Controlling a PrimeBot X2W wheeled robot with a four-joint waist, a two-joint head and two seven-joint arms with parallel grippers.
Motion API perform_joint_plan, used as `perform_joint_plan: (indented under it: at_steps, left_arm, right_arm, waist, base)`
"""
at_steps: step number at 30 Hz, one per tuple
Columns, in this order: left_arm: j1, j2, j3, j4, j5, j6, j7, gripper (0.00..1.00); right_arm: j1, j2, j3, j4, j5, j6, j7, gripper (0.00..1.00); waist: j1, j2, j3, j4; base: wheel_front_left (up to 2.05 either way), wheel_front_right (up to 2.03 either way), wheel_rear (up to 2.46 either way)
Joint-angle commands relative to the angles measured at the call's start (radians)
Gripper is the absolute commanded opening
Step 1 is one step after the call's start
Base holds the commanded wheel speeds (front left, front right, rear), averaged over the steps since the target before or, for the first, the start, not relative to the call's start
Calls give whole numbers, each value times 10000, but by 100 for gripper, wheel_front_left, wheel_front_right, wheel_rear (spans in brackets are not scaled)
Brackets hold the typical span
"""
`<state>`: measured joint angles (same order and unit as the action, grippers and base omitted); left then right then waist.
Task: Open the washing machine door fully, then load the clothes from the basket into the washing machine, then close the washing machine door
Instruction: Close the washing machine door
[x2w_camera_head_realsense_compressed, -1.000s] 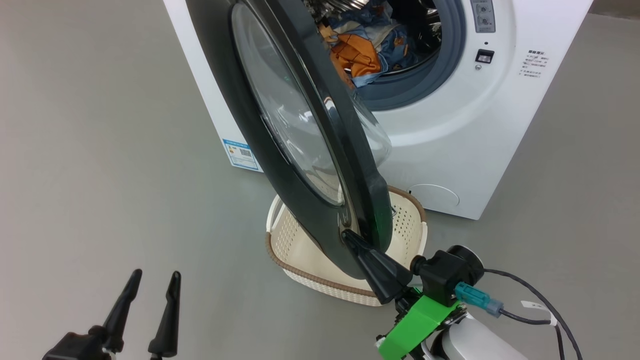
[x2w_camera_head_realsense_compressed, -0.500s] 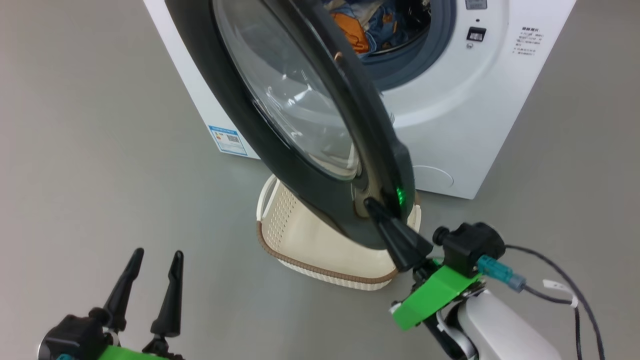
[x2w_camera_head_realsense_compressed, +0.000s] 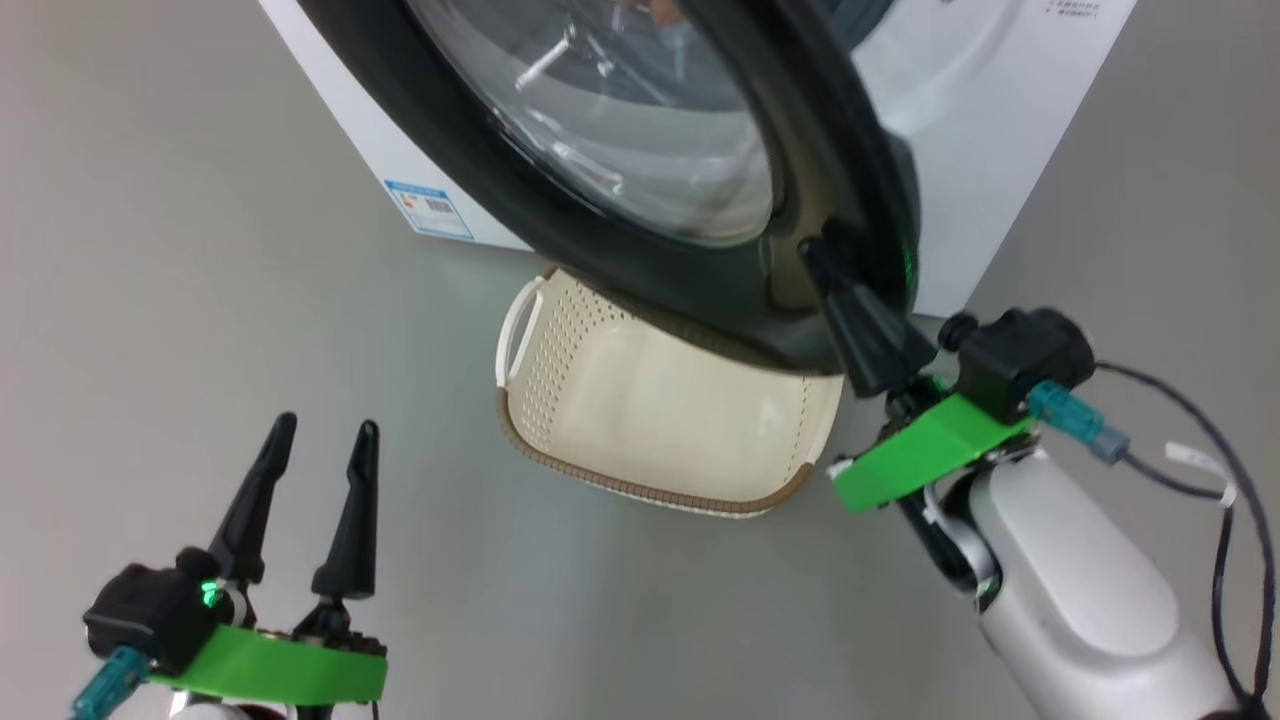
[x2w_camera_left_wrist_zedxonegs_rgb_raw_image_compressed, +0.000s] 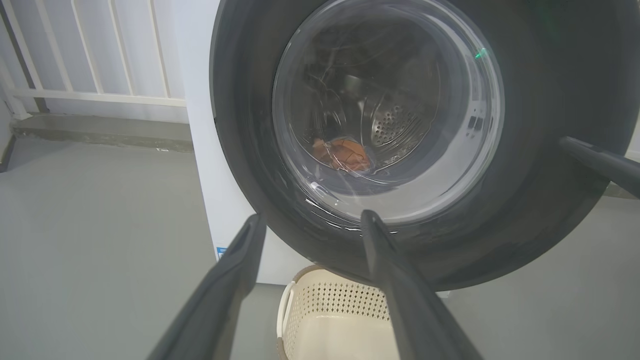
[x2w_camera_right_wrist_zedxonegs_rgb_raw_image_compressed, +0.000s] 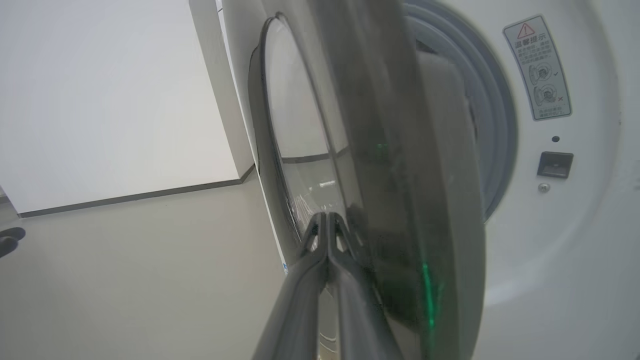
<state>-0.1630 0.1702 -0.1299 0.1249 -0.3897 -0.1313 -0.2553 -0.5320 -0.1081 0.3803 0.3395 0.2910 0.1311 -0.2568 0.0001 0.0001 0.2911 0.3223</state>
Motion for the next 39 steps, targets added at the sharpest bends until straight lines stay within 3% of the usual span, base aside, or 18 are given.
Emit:
perform_joint_plan:
  at_steps: [1,22,39]
  left_arm:
    - [-327,192,322,-323,-90,6,-65,100]
    - [-1727,41,-368,-604,-429,6,-65,100]
    - [-2474,119,-887,-616,-591,6,-65,100]
  right_arm:
    - [-310,58,-22,-162,-118,-4,-49,0]
    - [-2896,-146,-2044,270,-843,-4,-49,0]
    - [-4487,518,-4167,589,-1692,-4,-49,0]
  waist:
    - [-1,-1,357,29]
    - [-1,-1,2134,592]
    - [-1,-1,2847,855]
  base:
    - [0,0,0]
    - [0,0,0]
    - [0,0,0]
